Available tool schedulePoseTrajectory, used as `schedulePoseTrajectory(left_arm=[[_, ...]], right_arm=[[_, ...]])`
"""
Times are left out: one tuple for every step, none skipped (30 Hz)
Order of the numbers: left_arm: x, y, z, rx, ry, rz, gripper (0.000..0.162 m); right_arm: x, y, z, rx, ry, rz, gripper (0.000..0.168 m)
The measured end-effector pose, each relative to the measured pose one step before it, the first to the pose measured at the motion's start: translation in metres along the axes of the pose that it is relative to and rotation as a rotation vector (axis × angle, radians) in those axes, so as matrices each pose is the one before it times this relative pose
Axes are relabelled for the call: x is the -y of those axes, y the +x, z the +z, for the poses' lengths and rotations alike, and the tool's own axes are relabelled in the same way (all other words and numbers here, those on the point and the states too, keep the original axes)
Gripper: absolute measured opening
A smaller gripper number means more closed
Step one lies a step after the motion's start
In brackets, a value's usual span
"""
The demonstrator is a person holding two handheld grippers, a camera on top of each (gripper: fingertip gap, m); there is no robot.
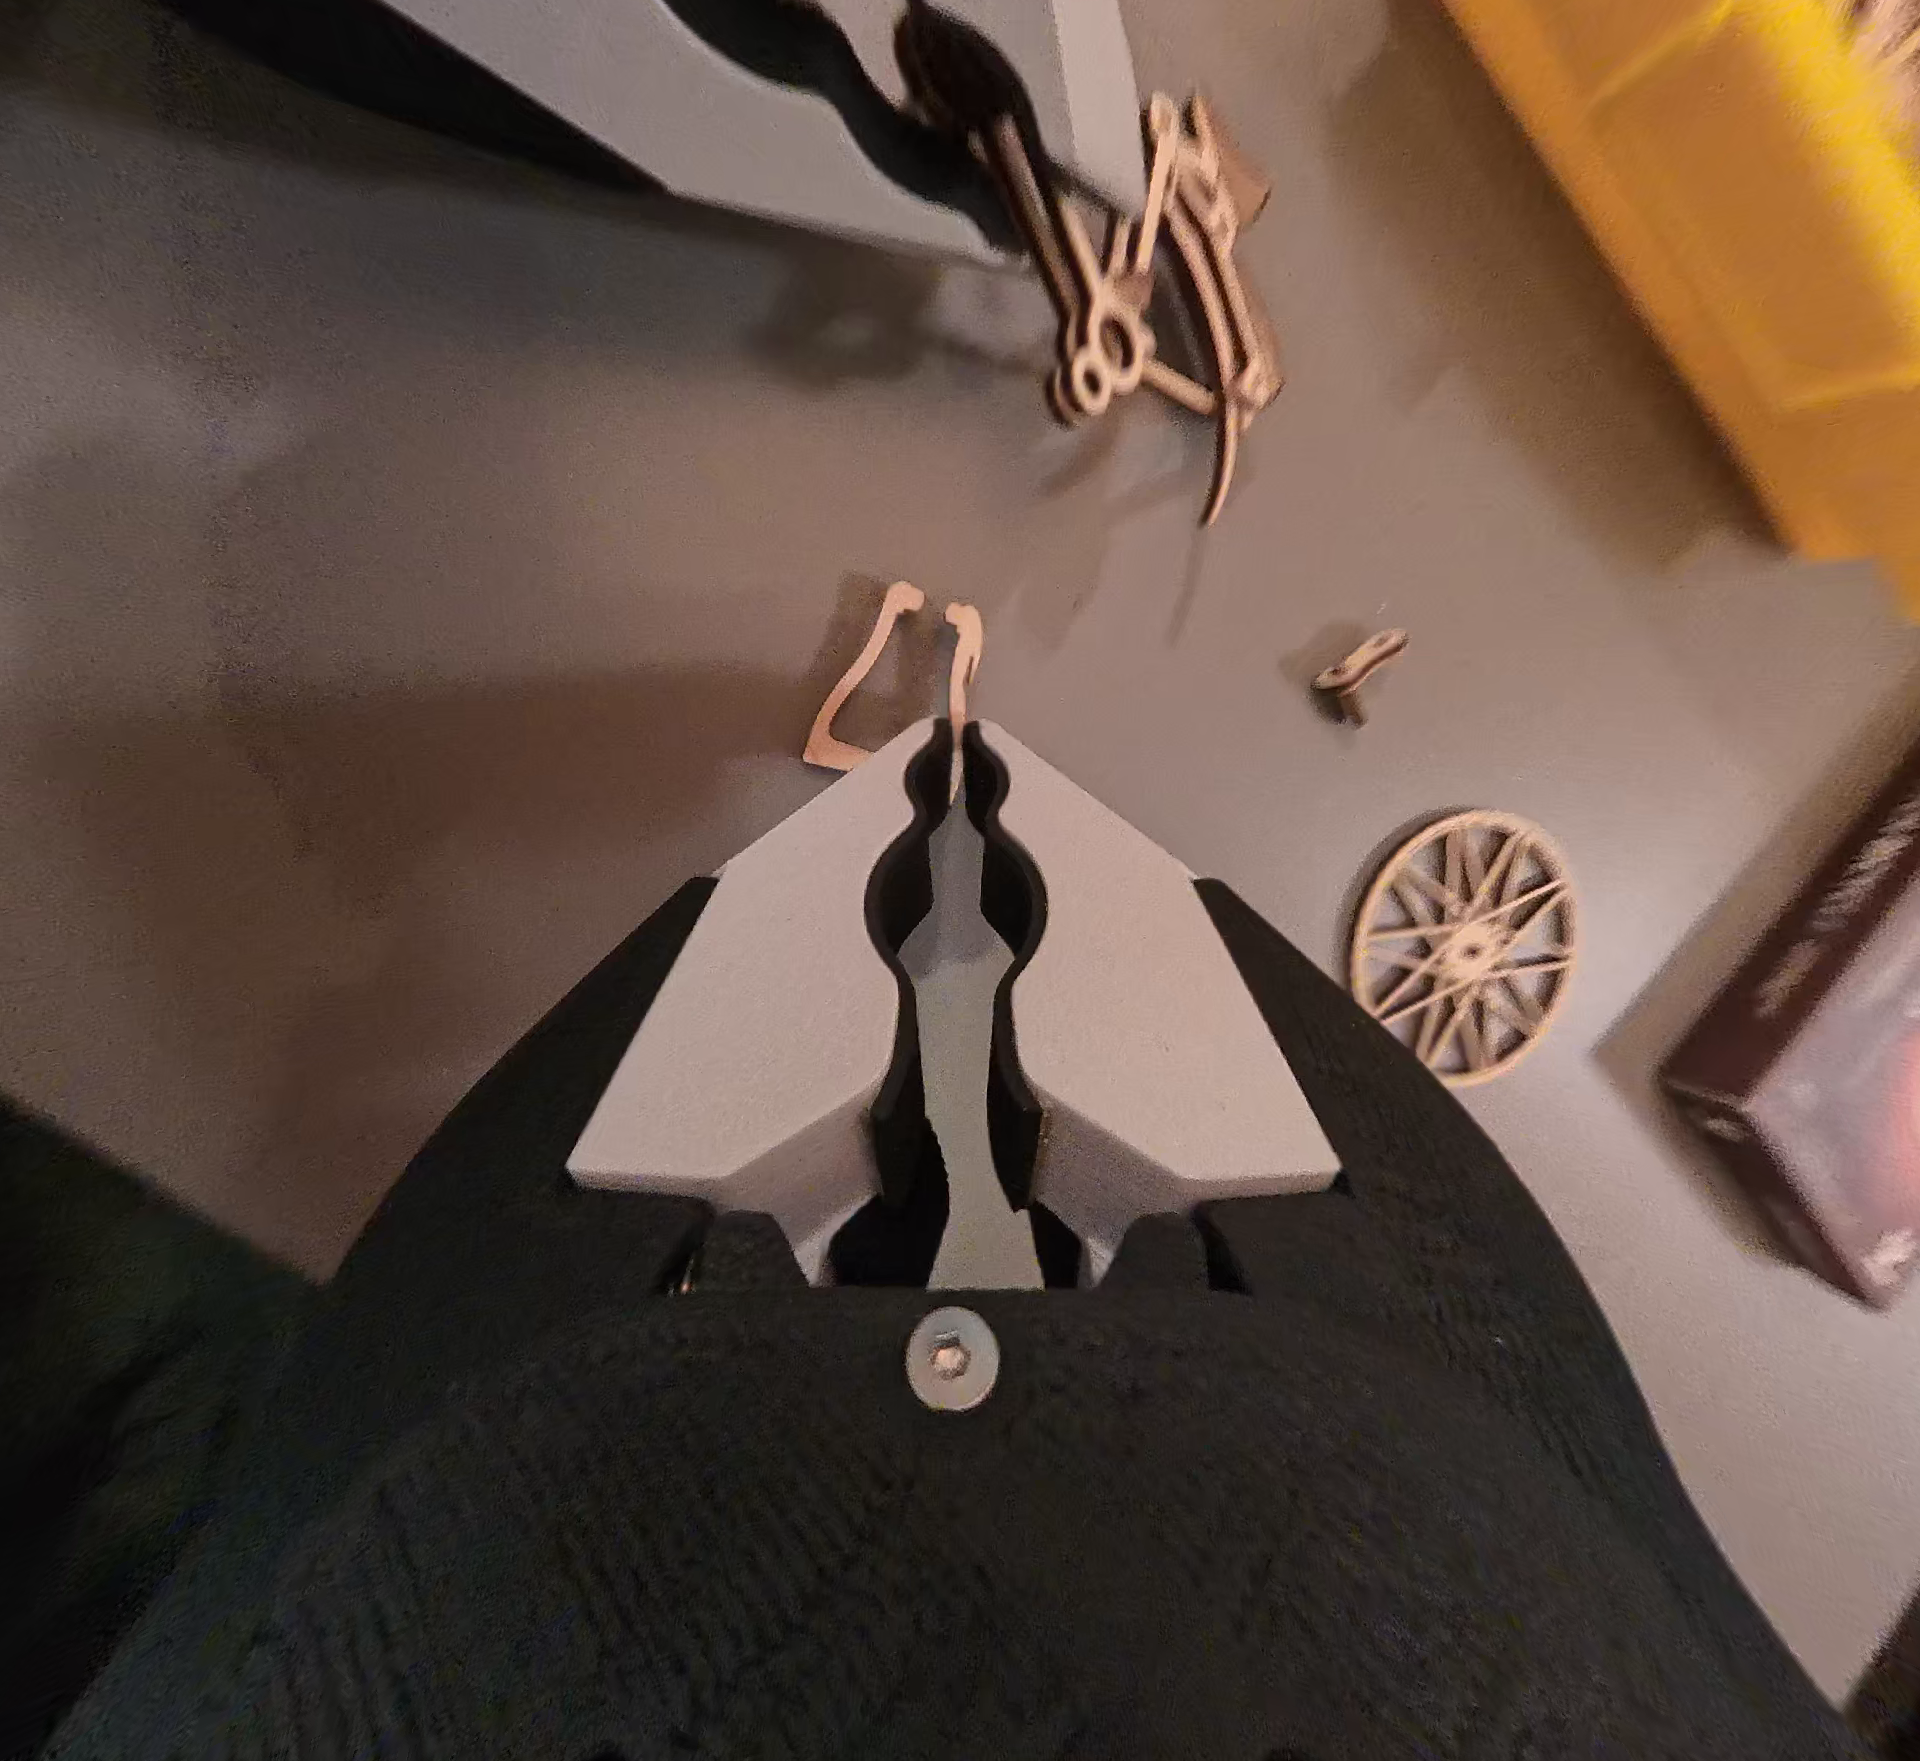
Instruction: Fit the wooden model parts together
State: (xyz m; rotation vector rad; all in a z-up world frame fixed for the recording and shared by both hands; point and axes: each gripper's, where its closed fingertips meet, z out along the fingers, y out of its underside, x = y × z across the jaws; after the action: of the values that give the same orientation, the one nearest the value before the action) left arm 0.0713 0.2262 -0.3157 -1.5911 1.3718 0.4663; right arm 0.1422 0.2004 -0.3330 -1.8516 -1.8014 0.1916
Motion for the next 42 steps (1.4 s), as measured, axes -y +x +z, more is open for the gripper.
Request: schedulePoseTrajectory(left_arm=[[-0.0003, -0.00031, -0.00021, -0.0007, -0.0013, -0.0067, 0.008], [-0.00014, -0.00043, -0.00018, -0.0021, -0.0003, -0.011, 0.008], [0.00026, -0.00055, -0.00037, -0.0032, 0.002, -0.0148, 0.008], [0.00011, -0.00068, -0.00041, -0.0037, 0.0014, -0.0166, 0.008], [-0.00011, -0.00088, -0.0003, -0.0022, 0.0009, -0.0158, 0.008], [-0.00014, -0.00035, -0.00018, -0.0037, 0.0007, -0.0125, 0.008], [-0.00015, -0.00034, -0.00007, -0.0018, 0.0005, -0.006, 0.008], [-0.0002, -0.00018, -0.00012, -0.0003, -0.0002, -0.0013, 0.008], [0.00003, 0.00011, -0.00001, -0.0004, -0.001, 0.0003, 0.008], [-0.00009, 0.00006, -0.00001, 0.0007, -0.0013, 0.0018, 0.008], [0.00026, 0.00007, -0.0001, 0.0008, 0.0002, 0.0025, 0.008], [0.00027, 0.00008, -0.00013, 0.0005, 0.0012, 0.0008, 0.008], [0.00015, -0.00009, -0.00013, -0.0001, 0.0007, -0.0022, 0.008], [0.00003, -0.0002, -0.00002, -0.0003, -0.0001, -0.0019, 0.008], [-0.00015, -0.00021, -0.00009, 0.0002, 0.0002, -0.0019, 0.008], [-0.00001, -0.00011, -0.00003, -0.0003, 0.0002, -0.0036, 0.008], [-0.00005, -0.00033, -0.00002, -0.0002, -0.0007, -0.0046, 0.008], [-0.00011, -0.00041, -0.00017, -0.0004, -0.0006, -0.0059, 0.008], [-0.00012, -0.00061, -0.00029, -0.0005, -0.0001, -0.0061, 0.008], [-0.00015, -0.00049, -0.00028, -0.002, 0.0005, -0.0079, 0.008], [-0.00007, -0.00031, -0.00009, -0.0032, 0.0, -0.0109, 0.008], [-0.00015, -0.00042, -0.00006, -0.002, 0.0007, -0.0095, 0.008], [-0.00017, -0.00041, -0.00014, -0.0006, -0.0003, -0.0053, 0.008], [-0.00028, -0.00038, -0.00001, 0.0009, -0.0009, -0.0027, 0.008], [0.00025, 0.00003, -0.00009, -0.001, 0.0003, -0.0034, 0.008], [0.00006, 0.00003, 0.00002, -0.0009, -0.0015, -0.0011, 0.008], [0.00003, 0.00012, -0.00001, -0.0002, -0.001, 0.0, 0.008], [0.00004, -0.00005, 0.00006, 0.001, -0.0016, -0.0004, 0.008], [-0.00018, -0.00011, -0.00006, 0.0011, -0.0027, 0.0022, 0.008], [-0.0001, 0.00006, 0.00003, 0.0001, -0.0034, 0.0021, 0.008], [-0.00007, 0.00002, -0.00004, 0.0011, -0.0033, 0.0016, 0.008], [-0.00005, 0.00012, -0.00002, 0.0004, -0.0031, 0.0016, 0.008], [-0.00008, 0.0001, 0.00002, 0.0001, -0.0039, 0.0021, 0.008], [0.00012, 0.00013, 0.00004, 0.0006, -0.0025, 0.0014, 0.008], [0.00008, 0.00029, -0.00002, -0.0007, -0.0023, -0.0021, 0.008], [0.00003, 0.00009, 0.00002, -0.0017, -0.0019, -0.0046, 0.008], [-0.00024, -0.0006, -0.00004, 0.0001, -0.0024, -0.0061, 0.008], [-0.0003, -0.00033, -0.00006, -0.0004, -0.0015, -0.0061, 0.008], [-0.00018, -0.00043, -0.00006, 0.0005, -0.0026, -0.0045, 0.008], [-0.00029, -0.00048, -0.00009, 0.0016, -0.0049, -0.0032, 0.008], [-0.00031, -0.00029, 0.00003, 0.0004, -0.0028, -0.0043, 0.008], [-0.00003, -0.00009, -0.00003, -0.001, 0.0001, -0.0049, 0.008]], right_arm=[[0.00642, 0.00498, -0.00085, -0.0564, 0.0376, -0.0363, 0.0], [0.00569, 0.00346, -0.00082, -0.0449, 0.0321, -0.0472, 0.0], [0.00451, 0.00341, -0.00052, -0.048, 0.0217, -0.0608, 0.0], [0.00274, 0.00466, -0.00054, -0.0599, 0.0081, -0.0638, 0.0], [0.00239, 0.00222, -0.00028, -0.0415, 0.0051, -0.0608, 0.0], [0.00287, 0.00288, -0.0007, -0.0434, 0.0098, -0.0465, 0.0], [0.00281, 0.00301, -0.00084, -0.0369, 0.0115, -0.0307, 0.001], [0.00241, 0.00253, -0.00084, -0.0254, 0.0115, -0.015, 0.0], [0.00227, 0.00285, -0.00093, -0.0234, 0.0144, -0.0089, 0.0], [0.00112, 0.00306, -0.00043, -0.0212, 0.0076, -0.0043, 0.0], [-0.00054, 0.0016, 0.00029, -0.0094, -0.0024, -0.0031, 0.0], [-0.00182, 0.00053, 0.00106, -0.0032, -0.0101, -0.006, 0.0], [-0.00156, 0.00132, 0.00094, -0.0114, -0.0081, -0.0129, 0.0], [-0.00165, 0.00073, 0.00088, -0.0084, -0.0102, -0.0167, 0.001], [-0.00114, 0.00103, 0.00073, -0.0122, -0.0109, -0.0183, 0.001], [-0.00055, 0.00156, 0.00044, -0.0186, -0.0072, -0.024, 0.0], [0.00011, 0.00102, 0.00036, -0.0177, -0.0057, -0.0287, 0.0], [0.00048, 0.00122, 0.00032, -0.0208, -0.0064, -0.0347, 0.0], [0.00056, 0.00154, 0.00008, -0.0238, -0.0056, -0.0372, 0.0], [0.00052, 0.00043, 0.00036, -0.0136, -0.0055, -0.0311, 0.0], [0.00044, 0.00048, 0.00034, -0.0115, -0.0025, -0.0234, 0.0], [0.00034, 0.00084, 0.00017, -0.0124, -0.0015, -0.021, 0.0], [0.00049, 0.00077, -0.00018, -0.0095, 0.0018, -0.0161, 0.0], [0.00096, -0.00017, -0.00033, -0.0011, 0.0049, -0.0105, 0.0], [0.00193, -0.00026, -0.00067, -0.0012, 0.0121, -0.0102, 0.0], [0.00063, 0.00027, -0.00033, -0.0039, 0.0016, -0.0047, 0.0], [-0.0003, 0.00001, 0.00027, -0.0011, -0.0045, -0.0057, 0.0], [-0.00022, 0.00058, 0.0005, -0.0046, -0.0029, -0.0025, 0.0], [-0.00011, 0.00046, 0.00046, -0.0024, -0.002, 0.0004, 0.0], [-0.00022, 0.00023, 0.00054, 0.0015, -0.0037, 0.0036, 0.0], [-0.00018, 0.00055, 0.0005, -0.0026, -0.0034, 0.0019, 0.0], [-0.00022, 0.00031, 0.00054, -0.0013, -0.0042, 0.0018, 0.0], [-0.00028, -0.00004, 0.00058, 0.0004, -0.0058, 0.0025, 0.0], [-0.00043, -0.00001, 0.00085, -0.0016, -0.0067, 0.0005, 0.0], [-0.00035, 0.00019, 0.00076, -0.0031, -0.0054, -0.0004, 0.0], [-0.00013, 0.00071, 0.0006, -0.0067, -0.0033, 0.0021, 0.0], [0.00013, 0.00042, 0.00039, -0.0027, -0.002, 0.007, 0.0], [0.00026, 0.00029, 0.00041, -0.001, -0.0012, 0.0068, 0.0], [0.00034, 0.00069, 0.00018, -0.0031, -0.0002, 0.005, 0.0], [0.00037, 0.00056, 0.00007, -0.0026, 0.0007, 0.0048, 0.0], [0.00036, 0.00042, 0.00013, -0.0022, 0.0002, 0.0048, 0.0], [0.00017, 0.00004, 0.00013, 0.0004, -0.0008, 0.0055, 0.0]])
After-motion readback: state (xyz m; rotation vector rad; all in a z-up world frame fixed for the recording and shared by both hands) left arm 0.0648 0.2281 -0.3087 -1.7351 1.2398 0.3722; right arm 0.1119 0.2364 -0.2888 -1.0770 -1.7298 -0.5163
